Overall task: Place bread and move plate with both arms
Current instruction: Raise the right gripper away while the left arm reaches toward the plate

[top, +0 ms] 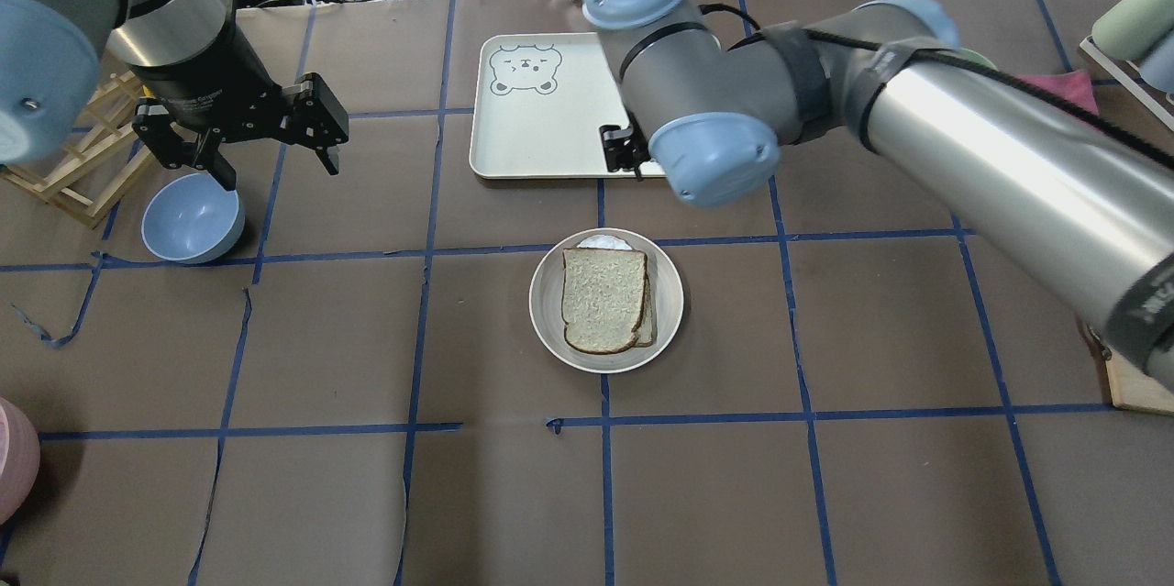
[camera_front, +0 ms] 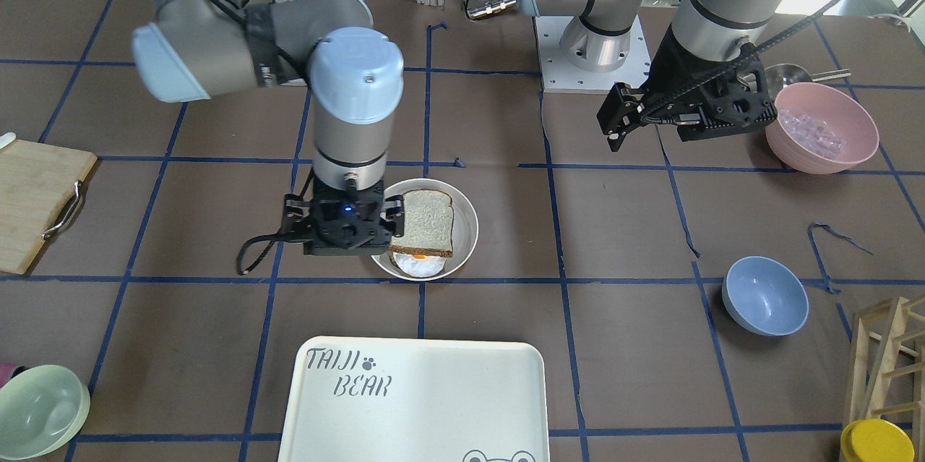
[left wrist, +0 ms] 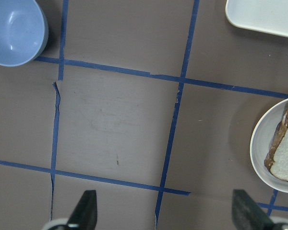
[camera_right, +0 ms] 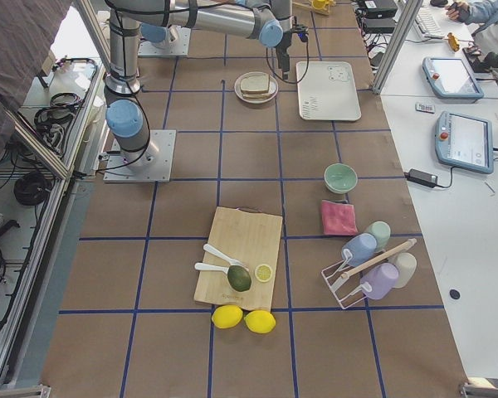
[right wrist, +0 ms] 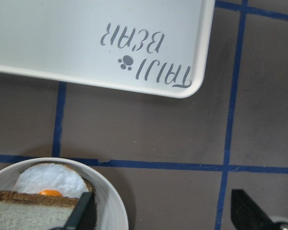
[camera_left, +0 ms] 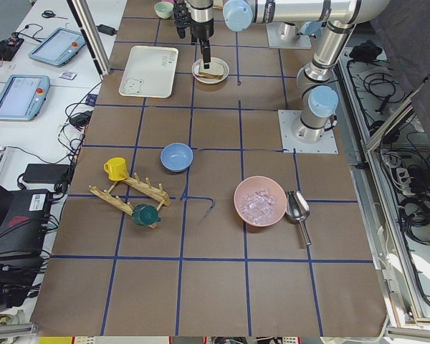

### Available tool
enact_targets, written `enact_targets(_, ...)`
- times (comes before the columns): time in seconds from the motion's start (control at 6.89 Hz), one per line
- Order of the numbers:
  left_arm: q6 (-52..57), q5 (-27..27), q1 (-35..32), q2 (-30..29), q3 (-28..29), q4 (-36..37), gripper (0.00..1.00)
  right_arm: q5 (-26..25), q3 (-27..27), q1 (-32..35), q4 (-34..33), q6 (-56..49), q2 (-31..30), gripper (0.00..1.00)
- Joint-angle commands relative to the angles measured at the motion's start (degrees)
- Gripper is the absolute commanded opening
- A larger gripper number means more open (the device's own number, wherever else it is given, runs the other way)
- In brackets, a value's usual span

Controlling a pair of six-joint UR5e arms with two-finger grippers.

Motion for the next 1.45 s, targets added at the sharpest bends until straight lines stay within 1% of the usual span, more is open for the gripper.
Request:
enact_targets(0.0, -0.66, -0.35, -0.03, -2.24, -0.41, 1.92, 1.0, 5.23, -0.92, -8.5, 7.87, -9.11, -6.92, 1.0)
enact_targets(0.15, -0.83, -0.44, -0.29, -4.07, -2.42, 6.88, 1.0, 5.15, -1.89, -8.18, 17.04, -9.14, -11.65, 1.0)
enact_targets(0.29, -0.92, -1.22, -0.9, -5.22, -6.35, 12.58, 1.0, 5.06, -1.9, -8.35, 21.75, -9.32, -13.96, 1.0)
enact_targets(0.44, -1.01, -3.41, -2.04, -6.19, -9.79, 15.16, 1.0, 5.24, -1.46, -7.91, 21.79, -9.93, -15.72, 1.0)
enact_targets(0.58, -0.75, -3.6, -3.01, -7.42, -11.21, 21.37, 1.0, 5.41, -1.63, -8.26, 21.1, -12.46, -15.91, 1.0)
enact_targets(0.73, -0.57, -5.43, -4.32, -9.0, -12.53, 24.13, 1.0, 5.85, -2.15, -8.26, 19.61, -14.57, -16.09, 1.0)
enact_targets(0.87, -0.48, -8.76, -5.99, -10.67, -13.68, 27.2, 1.0, 6.55, -1.81, -8.0, 19.42, -13.9, -16.44, 1.0)
enact_targets(1.02, -0.66, -8.79, -7.4, -12.43, -15.25, 30.36, 1.0, 6.56, -2.42, -8.43, 19.33, -14.41, -16.7, 1.0)
enact_targets(1.16, -0.83, -8.79, -9.32, -14.27, -17.01, 35.61, 1.0, 6.38, -1.99, -9.22, 19.24, -14.68, -16.62, 1.0)
enact_targets(1.31, -0.83, -8.79, -11.0, -16.03, -18.94, 39.5, 0.85, 6.38, -2.59, -9.49, 18.98, -13.72, -18.18, 1.0)
